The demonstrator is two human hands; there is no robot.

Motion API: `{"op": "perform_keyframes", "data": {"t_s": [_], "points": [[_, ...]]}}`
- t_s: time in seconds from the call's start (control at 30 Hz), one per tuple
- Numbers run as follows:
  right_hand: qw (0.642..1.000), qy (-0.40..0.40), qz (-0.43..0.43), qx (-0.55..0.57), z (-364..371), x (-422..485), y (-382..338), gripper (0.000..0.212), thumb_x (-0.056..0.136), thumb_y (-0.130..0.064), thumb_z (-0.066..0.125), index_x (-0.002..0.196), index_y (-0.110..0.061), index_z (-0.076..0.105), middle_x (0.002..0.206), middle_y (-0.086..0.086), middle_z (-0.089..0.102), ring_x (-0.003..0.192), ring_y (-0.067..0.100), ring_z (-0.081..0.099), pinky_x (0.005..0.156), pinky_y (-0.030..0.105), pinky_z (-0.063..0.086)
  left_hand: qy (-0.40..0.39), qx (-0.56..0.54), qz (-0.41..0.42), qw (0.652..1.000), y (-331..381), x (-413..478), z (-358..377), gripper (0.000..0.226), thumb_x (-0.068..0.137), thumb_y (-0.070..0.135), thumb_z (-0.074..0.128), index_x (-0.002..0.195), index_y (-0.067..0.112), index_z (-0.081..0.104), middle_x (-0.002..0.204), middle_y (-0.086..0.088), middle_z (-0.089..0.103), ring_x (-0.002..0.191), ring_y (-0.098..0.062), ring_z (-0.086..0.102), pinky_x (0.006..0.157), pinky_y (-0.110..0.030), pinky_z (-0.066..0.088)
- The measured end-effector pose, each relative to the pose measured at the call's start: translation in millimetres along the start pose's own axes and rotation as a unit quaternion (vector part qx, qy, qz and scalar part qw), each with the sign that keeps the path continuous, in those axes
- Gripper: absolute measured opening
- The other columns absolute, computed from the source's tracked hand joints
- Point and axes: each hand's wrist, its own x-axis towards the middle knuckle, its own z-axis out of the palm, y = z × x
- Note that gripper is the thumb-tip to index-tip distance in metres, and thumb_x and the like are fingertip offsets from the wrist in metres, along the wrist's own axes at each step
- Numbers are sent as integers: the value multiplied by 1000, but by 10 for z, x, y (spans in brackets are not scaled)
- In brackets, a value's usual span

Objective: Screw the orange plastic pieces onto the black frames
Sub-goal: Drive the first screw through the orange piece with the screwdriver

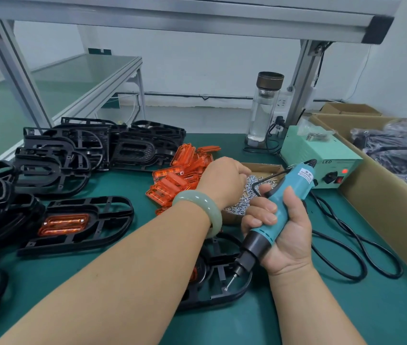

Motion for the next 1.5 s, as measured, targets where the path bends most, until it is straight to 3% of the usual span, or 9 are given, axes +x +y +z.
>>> {"op": "perform_keyframes", "data": {"t_s": [0.23,0.33,0.5,0.6,0.67,0.87,1.13,1.37,1.5], "points": [[1000,-1,-7,10,10,2,-7,52,51,-22,94,88,-12,60,58,-6,46,43,6,47,47,20,46,60,-322,-96,940,29,-156,-198,13,86,5,61,87,17,66,71,4,69,57,-2,62,56,-16,51],[1000,0,-16,16,22,1,-4,51,50,-21,94,88,-12,61,58,-6,46,43,5,47,47,21,47,88,-419,-110,897,19,-363,-374,10,87,11,64,80,18,65,65,4,69,55,-3,62,54,-16,52],[998,24,-56,0,100,3,37,52,49,-23,95,87,-15,59,59,-8,44,43,4,46,47,20,46,144,-443,-138,874,-195,-825,-589,11,86,10,65,79,18,68,66,3,69,58,-5,61,49,-16,48],[993,66,-97,-17,136,-4,70,23,77,-30,70,88,-17,54,58,-9,44,43,3,45,48,18,46,158,-471,-149,855,-358,-1105,-641,19,81,2,68,75,20,73,70,1,70,62,-8,63,53,-16,50],[988,81,-128,-18,158,-9,96,13,82,-30,57,87,-18,54,59,-10,44,44,3,45,49,18,45,177,-490,-150,840,-446,-1273,-663,23,76,4,69,73,25,76,69,1,70,62,-7,64,54,-15,50],[966,121,-220,-60,310,-41,236,6,84,-25,56,86,-20,53,58,-9,45,45,4,44,51,18,45,222,-495,-171,823,-540,-1582,-575,14,62,30,67,72,28,76,63,1,67,54,-5,59,47,-14,47],[947,146,-278,-62,520,-71,366,15,96,-22,52,81,-21,52,58,-10,47,45,5,46,55,17,46,169,-529,-140,820,-506,-1675,-515,26,52,19,72,78,22,77,75,-7,72,68,-13,68,59,-17,53],[951,152,-265,-43,507,-22,483,41,94,-24,53,55,-24,63,58,-10,47,46,5,47,55,17,47,183,-549,-162,799,-498,-1650,-532,26,54,15,72,79,24,76,76,-10,73,67,-16,70,55,-16,53],[953,149,-260,-41,468,-40,493,8,86,-26,59,80,-22,57,61,-10,46,47,5,46,56,18,47,182,-528,-188,808,-498,-1631,-533,22,53,26,71,75,23,77,71,-11,72,59,-14,68,50,-15,51]]}}
